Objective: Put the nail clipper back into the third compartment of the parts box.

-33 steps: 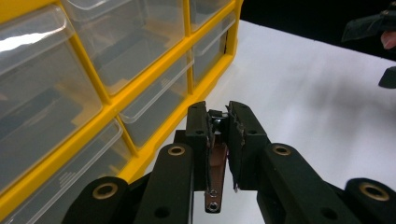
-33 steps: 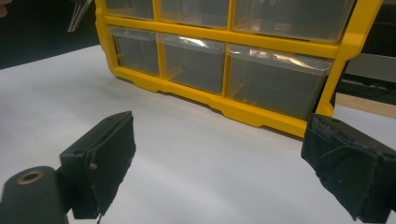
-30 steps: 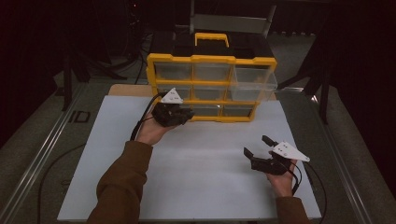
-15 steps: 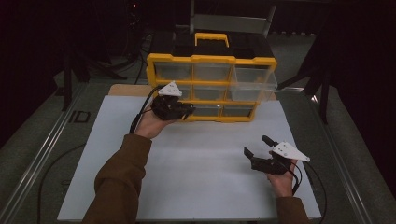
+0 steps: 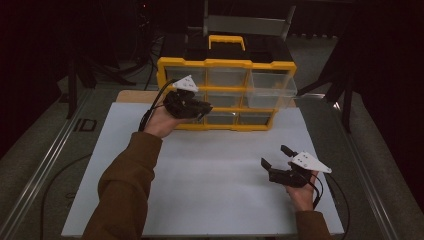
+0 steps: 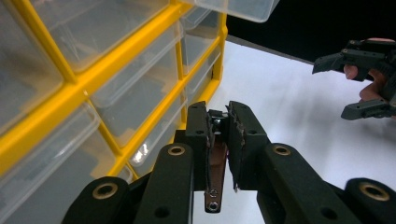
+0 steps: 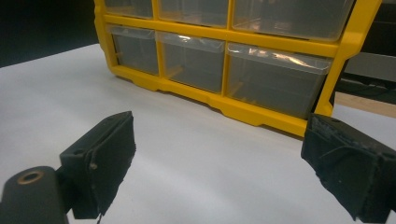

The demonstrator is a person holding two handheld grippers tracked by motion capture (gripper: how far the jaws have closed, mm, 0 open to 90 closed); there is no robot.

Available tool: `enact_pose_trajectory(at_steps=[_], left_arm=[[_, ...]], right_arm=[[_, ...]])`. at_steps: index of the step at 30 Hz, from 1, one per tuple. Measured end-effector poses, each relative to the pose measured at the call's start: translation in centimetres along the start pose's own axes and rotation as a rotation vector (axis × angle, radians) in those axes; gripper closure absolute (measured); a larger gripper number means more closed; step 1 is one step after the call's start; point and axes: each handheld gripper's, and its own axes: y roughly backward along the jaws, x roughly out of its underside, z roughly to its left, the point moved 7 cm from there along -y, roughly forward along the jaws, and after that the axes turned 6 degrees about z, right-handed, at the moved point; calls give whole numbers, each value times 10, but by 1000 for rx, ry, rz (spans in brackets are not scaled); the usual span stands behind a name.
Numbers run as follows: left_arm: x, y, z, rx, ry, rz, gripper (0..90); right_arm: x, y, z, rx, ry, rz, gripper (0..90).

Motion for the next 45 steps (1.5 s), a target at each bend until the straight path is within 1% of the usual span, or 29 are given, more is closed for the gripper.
enact_pose_trajectory(at_steps=[3,5,16,19,23,31,37,45], left_arm=[[-5,2,0,7,0,-5,808],[-8,3,0,10,-11,-3,808],[-19,4,-3,35,-36,-1,808],[-23,5,-3,42,-38,-10,808],[-27,5,-2,36,-44,-5,808],[-35,7,-1,37,-51,-11,808],[-40,8,1,37,-44,-18,808],[-51,9,0,44,-59,-20,808]], right_arm=[[0,0,0,0,-1,-2,95],[0,0,0,-1,-2,-2,95],[0,0,0,-3,-1,-2,96],[0,0,0,-4,-1,-2,96],[0,1,0,-3,-2,-2,96],[0,0,0,-2,-1,-1,96],[0,0,0,-5,1,1,95],[0,0,0,-7,1,0,96]])
